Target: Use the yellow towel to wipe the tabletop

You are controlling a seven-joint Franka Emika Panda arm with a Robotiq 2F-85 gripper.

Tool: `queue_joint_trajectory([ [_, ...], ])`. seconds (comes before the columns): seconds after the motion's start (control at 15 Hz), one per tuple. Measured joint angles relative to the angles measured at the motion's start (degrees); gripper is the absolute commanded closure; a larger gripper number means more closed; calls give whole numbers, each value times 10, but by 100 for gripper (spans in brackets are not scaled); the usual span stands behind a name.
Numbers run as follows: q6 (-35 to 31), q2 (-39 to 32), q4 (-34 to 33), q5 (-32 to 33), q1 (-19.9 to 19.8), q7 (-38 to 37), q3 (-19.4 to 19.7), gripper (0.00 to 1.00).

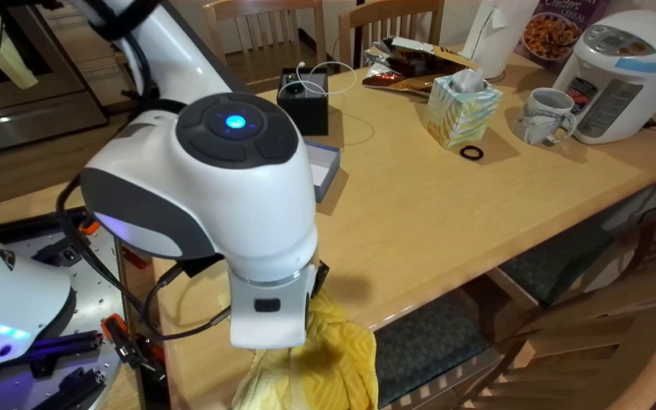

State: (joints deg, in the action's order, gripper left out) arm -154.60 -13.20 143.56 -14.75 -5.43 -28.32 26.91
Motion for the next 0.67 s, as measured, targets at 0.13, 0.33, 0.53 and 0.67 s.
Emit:
queue_joint_trajectory([
  [0.13, 60, 18, -6, -2, -15, 5, -21, 91],
  [0.33, 137, 48, -3, -44, -22, 31, -80, 91],
  [0.53, 202, 67, 7, -113, -19, 66, -136, 91],
  [0.67, 249, 79, 18, -163, -19, 94, -161, 91],
])
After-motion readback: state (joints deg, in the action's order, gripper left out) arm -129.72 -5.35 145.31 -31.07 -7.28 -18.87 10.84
